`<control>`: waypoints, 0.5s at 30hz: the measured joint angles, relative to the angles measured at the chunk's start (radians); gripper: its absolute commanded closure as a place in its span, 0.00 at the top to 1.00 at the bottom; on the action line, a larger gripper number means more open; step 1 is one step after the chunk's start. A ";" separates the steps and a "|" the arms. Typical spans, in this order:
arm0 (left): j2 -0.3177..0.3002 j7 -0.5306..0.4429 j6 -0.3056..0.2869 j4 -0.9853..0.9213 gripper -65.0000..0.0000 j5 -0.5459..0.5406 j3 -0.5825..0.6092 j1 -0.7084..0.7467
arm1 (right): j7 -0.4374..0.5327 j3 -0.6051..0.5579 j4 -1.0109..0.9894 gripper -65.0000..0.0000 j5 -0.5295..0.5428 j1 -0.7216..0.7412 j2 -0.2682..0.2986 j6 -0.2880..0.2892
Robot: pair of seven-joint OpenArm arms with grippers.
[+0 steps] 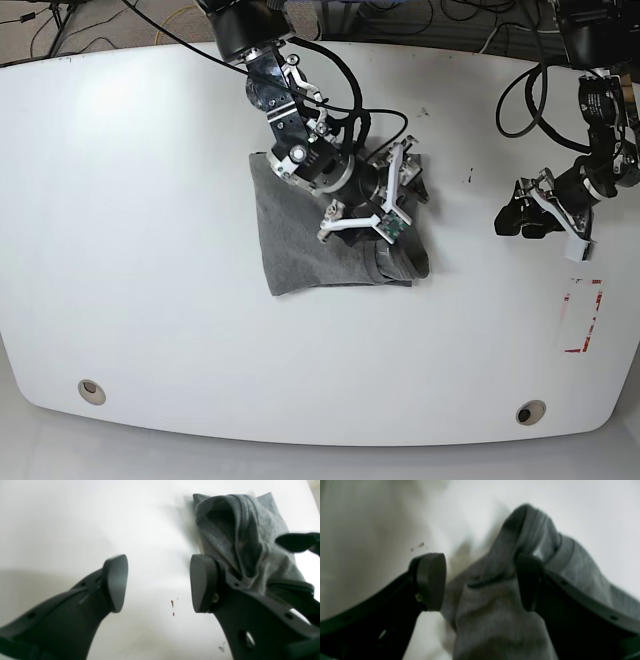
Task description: Layout the t-shirt on the table in an organized manner, then fold the t-shirt properly
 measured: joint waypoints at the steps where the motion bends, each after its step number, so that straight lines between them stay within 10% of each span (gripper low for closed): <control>1: -0.001 0.000 0.000 0.000 0.56 0.000 0.000 0.001 | 0.003 0.003 0.009 0.63 0.000 -0.014 0.010 -0.004; 15: -0.001 0.000 0.000 -0.001 0.56 0.002 0.000 0.001 | 0.006 0.005 -0.032 0.34 0.000 -0.060 0.044 -0.005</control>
